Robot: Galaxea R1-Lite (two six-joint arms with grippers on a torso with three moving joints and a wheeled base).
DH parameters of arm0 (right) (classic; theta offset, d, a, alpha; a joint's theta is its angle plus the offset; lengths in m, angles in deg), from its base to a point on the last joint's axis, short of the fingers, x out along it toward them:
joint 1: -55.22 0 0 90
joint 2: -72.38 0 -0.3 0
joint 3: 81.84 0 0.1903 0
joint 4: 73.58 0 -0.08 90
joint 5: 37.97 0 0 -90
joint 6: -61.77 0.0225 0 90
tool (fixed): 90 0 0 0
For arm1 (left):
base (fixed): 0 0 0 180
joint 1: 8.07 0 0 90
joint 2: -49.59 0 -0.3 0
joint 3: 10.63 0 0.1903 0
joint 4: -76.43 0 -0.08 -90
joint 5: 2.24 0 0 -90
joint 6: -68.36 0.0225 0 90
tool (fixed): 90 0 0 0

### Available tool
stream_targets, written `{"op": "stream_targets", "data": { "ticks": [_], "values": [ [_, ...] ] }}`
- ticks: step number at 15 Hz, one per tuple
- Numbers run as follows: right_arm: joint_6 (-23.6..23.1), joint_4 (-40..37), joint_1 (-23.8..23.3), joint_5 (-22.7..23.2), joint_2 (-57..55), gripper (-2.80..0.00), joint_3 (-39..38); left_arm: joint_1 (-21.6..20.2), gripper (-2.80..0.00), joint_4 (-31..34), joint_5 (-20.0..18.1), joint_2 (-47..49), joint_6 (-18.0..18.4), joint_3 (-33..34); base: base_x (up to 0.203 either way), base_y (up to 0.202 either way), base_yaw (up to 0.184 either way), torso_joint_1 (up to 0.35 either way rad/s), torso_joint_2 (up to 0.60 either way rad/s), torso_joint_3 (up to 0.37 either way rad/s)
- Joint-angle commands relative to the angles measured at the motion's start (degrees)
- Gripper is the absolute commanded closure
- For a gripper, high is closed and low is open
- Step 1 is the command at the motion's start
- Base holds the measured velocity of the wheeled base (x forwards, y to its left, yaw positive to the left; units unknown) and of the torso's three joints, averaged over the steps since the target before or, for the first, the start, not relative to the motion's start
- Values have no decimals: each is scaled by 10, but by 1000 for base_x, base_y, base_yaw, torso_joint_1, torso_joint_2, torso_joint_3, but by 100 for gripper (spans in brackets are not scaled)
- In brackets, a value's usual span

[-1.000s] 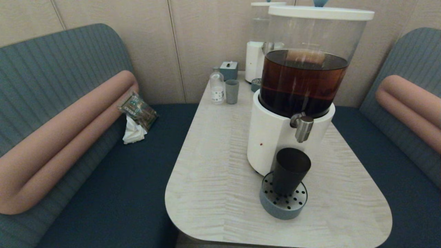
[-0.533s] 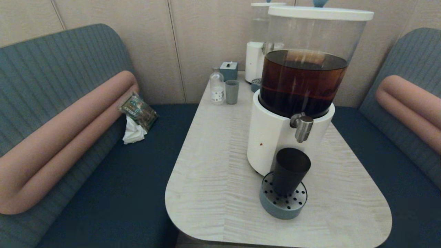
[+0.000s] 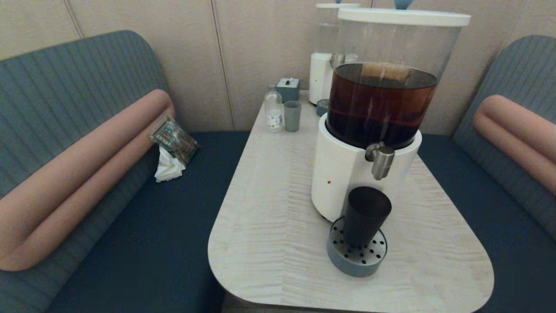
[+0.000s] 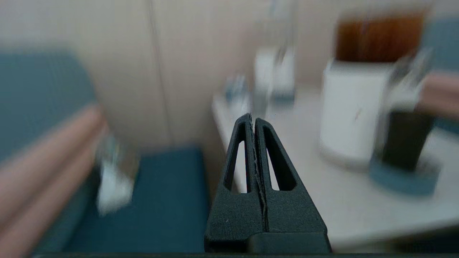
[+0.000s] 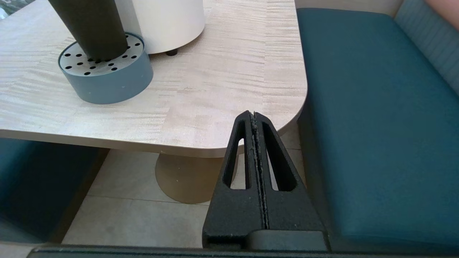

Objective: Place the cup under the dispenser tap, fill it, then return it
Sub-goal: Turn on the faucet

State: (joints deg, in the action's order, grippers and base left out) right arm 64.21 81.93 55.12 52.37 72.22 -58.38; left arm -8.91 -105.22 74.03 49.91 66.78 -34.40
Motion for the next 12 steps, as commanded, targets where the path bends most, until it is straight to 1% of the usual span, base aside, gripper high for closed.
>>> {"op": "stream_targets", "data": {
  "ticks": [1,2,3,5,6,9,12],
  "values": [
    [0,0,0,0,0,0,0,0,0,92,46,-2,13,5,0,0,0,0,0,0],
    [0,0,0,0,0,0,0,0,0,143,74,-2,23,5,0,0,0,0,0,0],
    [0,0,0,0,0,0,0,0,0,183,88,-2,29,4,0,0,0,0,0,0],
    [0,0,0,0,0,0,0,0,0,227,132,-2,32,5,0,0,0,0,0,0],
    [0,0,0,0,0,0,0,0,0,253,140,-2,31,4,0,0,0,0,0,0],
    [0,0,0,0,0,0,0,0,0,252,137,-2,35,5,0,0,0,0,0,0],
    [0,0,0,0,0,0,0,0,0,251,137,-2,28,5,0,0,0,0,0,0]
  ]
}}
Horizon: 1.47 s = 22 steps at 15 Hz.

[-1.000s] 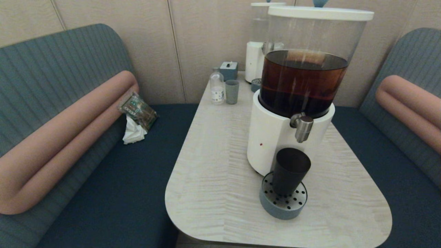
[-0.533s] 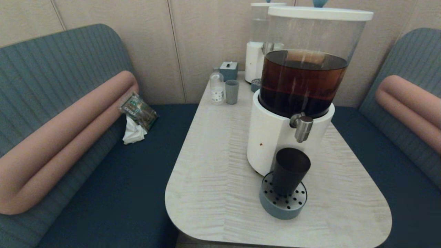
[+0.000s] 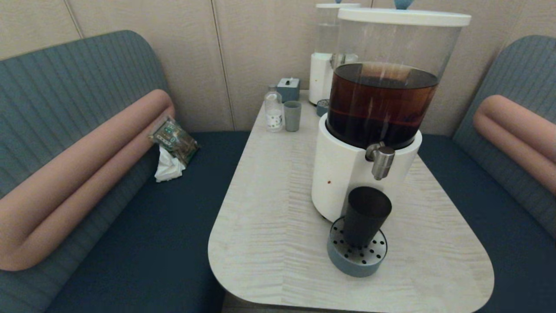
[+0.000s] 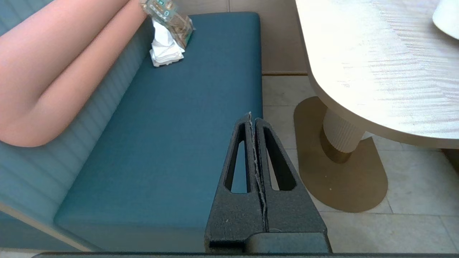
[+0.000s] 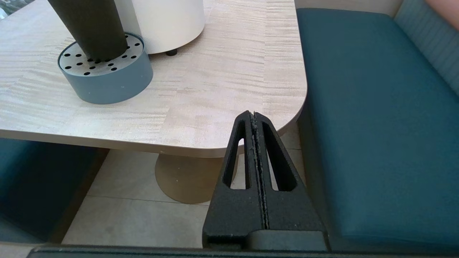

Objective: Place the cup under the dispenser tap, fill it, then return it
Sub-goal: Turn on the faucet

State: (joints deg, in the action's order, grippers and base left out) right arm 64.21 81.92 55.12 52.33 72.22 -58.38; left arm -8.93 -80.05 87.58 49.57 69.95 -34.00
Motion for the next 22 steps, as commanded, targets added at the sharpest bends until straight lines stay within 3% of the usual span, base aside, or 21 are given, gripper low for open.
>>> {"op": "stream_targets", "data": {
  "ticks": [1,18,22],
  "values": [
    [0,0,0,0,0,0,0,0,0,-2,4,1,-10,1,0,0,0,0,0,0],
    [-4,4,0,0,1,0,1,0,0,-2,6,1,-19,1,0,0,0,0,0,0],
    [-5,-31,0,4,-4,0,119,0,0,-2,6,1,-20,1,0,0,0,0,0,0]
  ]
}}
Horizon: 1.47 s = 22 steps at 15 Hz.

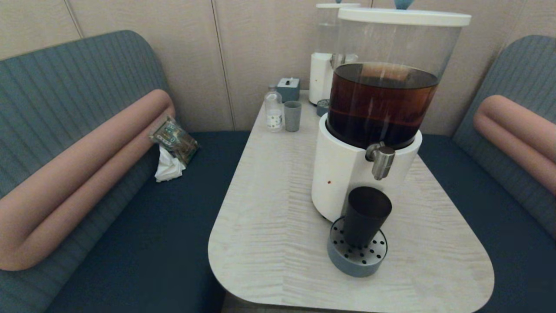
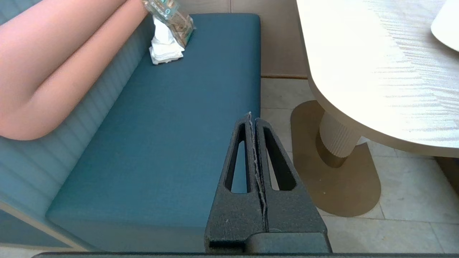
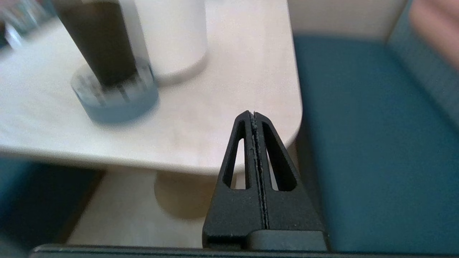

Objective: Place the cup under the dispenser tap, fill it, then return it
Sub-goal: Turn on the faucet

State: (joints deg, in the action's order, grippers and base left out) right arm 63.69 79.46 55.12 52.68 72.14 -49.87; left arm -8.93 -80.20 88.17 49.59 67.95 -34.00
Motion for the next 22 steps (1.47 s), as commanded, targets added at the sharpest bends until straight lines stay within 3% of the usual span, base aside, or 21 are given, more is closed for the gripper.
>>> {"op": "stream_targets", "data": {
  "ticks": [1,7,13,15,17,19,22],
  "values": [
    [1,-26,0,3,-9,0,78,0,0,0,0,1,0,1,0,0,0,0,0,0],
    [3,-78,-1,27,-161,0,323,0,0,0,0,1,0,1,0,0,0,0,0,0],
    [19,-93,1,37,-446,0,542,0,0,0,0,1,0,1,0,0,0,0,0,0],
    [26,-152,27,50,-539,0,631,0,0,0,0,1,0,1,0,0,0,0,0,0],
    [43,-237,85,61,-610,0,702,0,0,0,0,1,0,1,0,0,0,0,0,0],
    [52,-304,126,71,-660,0,743,0,0,0,0,1,0,1,0,0,0,0,0,0],
    [57,-346,145,84,-721,0,773,0,0,0,0,1,0,1,0,0,0,0,0,0]
  ]
}}
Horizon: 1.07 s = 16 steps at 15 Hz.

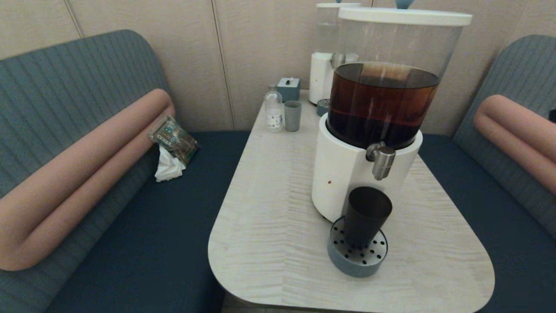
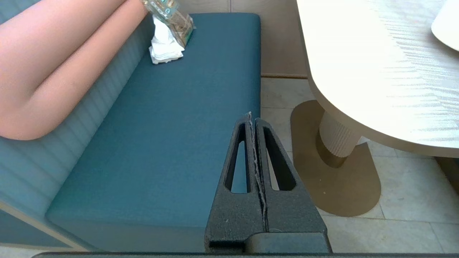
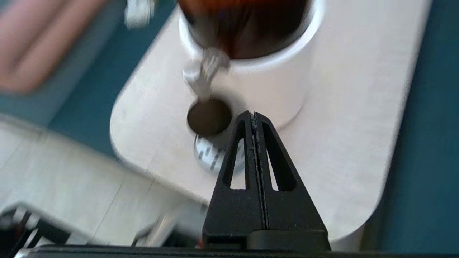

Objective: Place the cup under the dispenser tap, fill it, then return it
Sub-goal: Turn on the faucet

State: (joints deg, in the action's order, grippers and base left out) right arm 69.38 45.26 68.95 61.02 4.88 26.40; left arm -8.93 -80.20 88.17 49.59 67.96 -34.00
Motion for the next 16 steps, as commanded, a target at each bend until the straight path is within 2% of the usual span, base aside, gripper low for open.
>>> {"op": "stream_targets", "data": {
  "ticks": [1,4,9,11,13,16],
  "values": [
    [2,-7,7,3,-64,0,15,0,0,0,0,1,0,1,0,0,0,0,0,0],
    [19,1,8,39,-97,0,21,0,0,0,0,1,0,1,0,0,0,0,0,0],
    [16,40,10,77,-119,0,9,0,0,0,0,1,0,1,0,0,0,0,0,0],
    [13,46,19,79,-123,0,-1,0,0,0,0,1,0,1,0,0,0,0,0,0],
    [-11,59,22,78,-121,0,-20,0,0,0,0,1,0,1,0,0,0,0,0,0],
    [-33,118,39,72,-117,0,-55,0,0,0,0,1,0,1,0,0,0,0,0,0]
  ]
}}
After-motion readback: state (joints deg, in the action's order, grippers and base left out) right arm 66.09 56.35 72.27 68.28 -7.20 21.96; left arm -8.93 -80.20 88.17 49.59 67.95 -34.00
